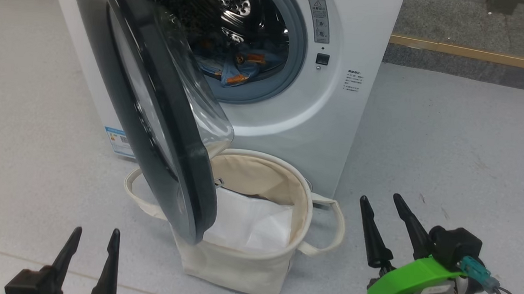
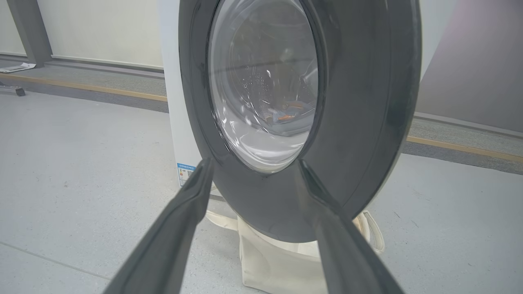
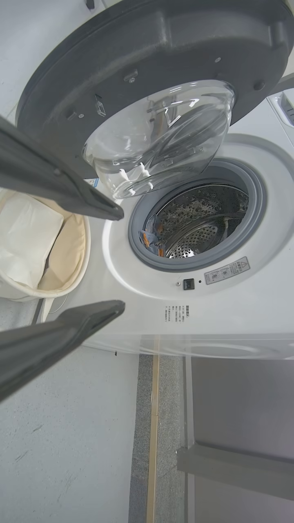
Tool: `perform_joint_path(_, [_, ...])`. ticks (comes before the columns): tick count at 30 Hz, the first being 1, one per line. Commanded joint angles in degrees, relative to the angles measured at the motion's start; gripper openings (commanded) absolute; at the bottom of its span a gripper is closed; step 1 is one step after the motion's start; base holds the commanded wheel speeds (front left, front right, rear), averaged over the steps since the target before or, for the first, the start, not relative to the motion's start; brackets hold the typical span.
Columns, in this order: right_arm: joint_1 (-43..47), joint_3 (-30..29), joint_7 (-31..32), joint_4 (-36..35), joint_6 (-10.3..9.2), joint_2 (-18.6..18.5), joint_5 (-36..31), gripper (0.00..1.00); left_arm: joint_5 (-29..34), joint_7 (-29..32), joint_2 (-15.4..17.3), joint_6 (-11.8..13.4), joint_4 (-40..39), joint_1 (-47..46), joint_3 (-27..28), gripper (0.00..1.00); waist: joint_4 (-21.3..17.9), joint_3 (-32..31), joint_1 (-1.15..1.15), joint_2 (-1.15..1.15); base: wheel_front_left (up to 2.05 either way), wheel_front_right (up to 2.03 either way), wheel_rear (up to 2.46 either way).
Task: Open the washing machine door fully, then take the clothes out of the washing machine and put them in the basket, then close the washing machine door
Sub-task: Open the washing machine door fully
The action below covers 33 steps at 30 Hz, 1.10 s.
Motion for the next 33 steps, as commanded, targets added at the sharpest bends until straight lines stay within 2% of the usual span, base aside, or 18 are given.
perform_joint_path(1, [-1.09, 0.68, 0.17, -2.2, 0.07, 0.36, -0.54, 1.0, -0.35, -0.18, 1.03, 0.02, -1.38, -2.37, 2.22, 1.0, 0.03, -0.02, 0.0, 0.0, 0.0, 0.0, 0.0])
perform_joint_path(3, [-1.03, 0.59, 0.47, -2.28, 0.07, 0.55, -0.59, 1.0, -0.59, -0.11, 0.9, -0.07, -1.21, -2.57, 2.07, 1.0, 0.03, 0.09, 0.0, 0.0, 0.0, 0.0, 0.0])
perform_joint_path(4, [-1.02, 0.54, 0.58, -2.33, 0.07, 0.67, -0.59, 1.0, -0.68, -0.03, 0.86, -0.09, -1.13, -2.68, 2.0, 0.65, 0.04, 0.15, 0.0, 0.0, 0.0, 0.0, 0.0])
perform_joint_path(5, [-1.01, 0.51, 0.7, -2.37, 0.07, 0.77, -0.61, 1.0, -0.93, 0.11, 0.73, -0.22, -1.14, -2.76, 1.88, 0.0, 0.03, 0.24, 0.0, 0.0, 0.0, 0.0, 0.0])
perform_joint_path(9, [-1.06, 0.09, 0.95, -2.48, 0.07, 1.02, -0.74, 1.0, -0.77, 0.48, 0.44, -0.22, -2.85, -3.82, 1.12, 0.0, 0.12, 0.59, 0.0, 0.0, 0.0, 0.0, 0.0])
perform_joint_path(13, [-1.0, -0.43, 1.11, -2.58, 0.07, 1.2, -0.77, 1.0, 1.03, 1.08, -0.72, 0.44, -9.78, -6.28, -1.24, 0.0, 0.3, 0.63, 0.0, 0.0, 0.0, 0.0, 0.0])
perform_joint_path(17, [-0.95, -0.54, 1.18, -2.58, 0.07, 1.48, -0.6, 1.0, 2.57, 3.44, -3.19, 1.32, -18.6, -8.92, -4.98, 0.0, 0.15, 0.59, 0.0, 0.0, 0.0, 0.0, 0.0])
perform_joint_path(20, [-1.05, -0.41, 1.07, -2.53, 0.07, 1.8, -0.46, 1.0, 3.06, 6.49, -5.33, 1.05, -21.39, -10.53, -9.1, 0.0, -0.34, 0.73, 0.0, 0.0, 0.0, 0.0, 0.0])
perform_joint_path(24, [-1.47, -0.14, 0.87, -2.27, 0.07, 2.14, -0.28, 1.0, 3.0, 8.89, -8.14, 1.0, -19.11, -12.85, -12.54, 0.0, -1.56, 1.21, 0.0, 0.0, 0.0, 0.0, 0.0])
perform_joint_path(29, [-2.2, -0.02, 0.65, -1.3, 0.07, 2.41, -0.15, 1.0, 0.92, 10.8, -11.27, 2.59, -9.01, -15.93, -12.68, 0.0, -3.28, 1.93, 0.0, 0.0, 0.0, 0.0, 0.0])
perform_joint_path(33, [-2.79, -0.08, 0.32, -0.51, 0.07, 2.49, -0.05, 1.0, -1.17, 9.94, -12.88, 3.77, -1.15, -19.15, -11.93, 0.0, -4.07, 2.56, 0.0, 0.0, 0.0, 0.0, 0.0])
